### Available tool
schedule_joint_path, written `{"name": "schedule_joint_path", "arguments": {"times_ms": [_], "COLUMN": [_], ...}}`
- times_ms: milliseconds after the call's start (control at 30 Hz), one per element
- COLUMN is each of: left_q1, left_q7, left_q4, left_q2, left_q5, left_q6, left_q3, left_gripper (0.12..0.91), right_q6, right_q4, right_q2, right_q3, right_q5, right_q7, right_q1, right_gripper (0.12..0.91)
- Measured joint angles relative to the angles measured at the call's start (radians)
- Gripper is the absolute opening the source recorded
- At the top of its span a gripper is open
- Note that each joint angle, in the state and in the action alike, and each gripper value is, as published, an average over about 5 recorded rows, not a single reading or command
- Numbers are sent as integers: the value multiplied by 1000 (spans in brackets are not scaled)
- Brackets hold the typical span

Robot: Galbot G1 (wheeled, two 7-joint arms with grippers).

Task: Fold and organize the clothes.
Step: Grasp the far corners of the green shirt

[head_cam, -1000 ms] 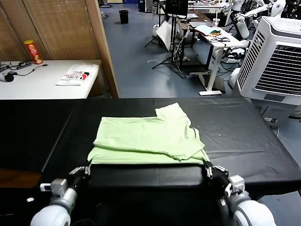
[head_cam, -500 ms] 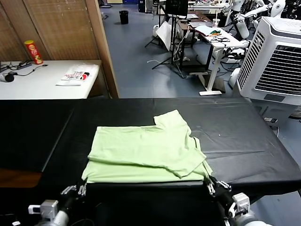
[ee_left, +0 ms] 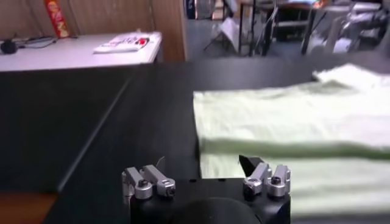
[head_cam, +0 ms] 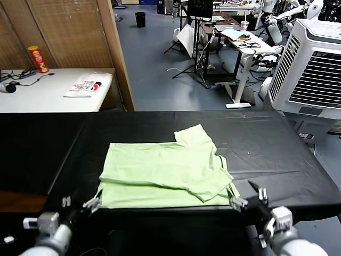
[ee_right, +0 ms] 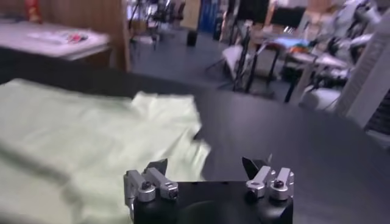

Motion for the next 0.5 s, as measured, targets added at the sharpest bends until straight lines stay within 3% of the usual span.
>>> {"name": "schedule_joint_path", "arguments": {"times_ms": [233,367,500], "left_q1": [-327,-498,-637], "left_q7": [-33,-33,-27], "left_q4": [218,372,515], "left_q2": [133,144,125], "left_q5": [-186,-227,-239], "left_q6": [38,52,79], "left_q3": [122,219,303], "left_gripper": [798,798,798], "right_q6": [-1,-15,-38], "right_q4": [-319,-507,-679], "right_q2": [35,82,137], "right_q3": [-185,-280,-352], "right_q5": [53,60,56], "right_q7": [32,29,1], "right_q1": [375,551,689], "right_gripper": [798,798,798]}}
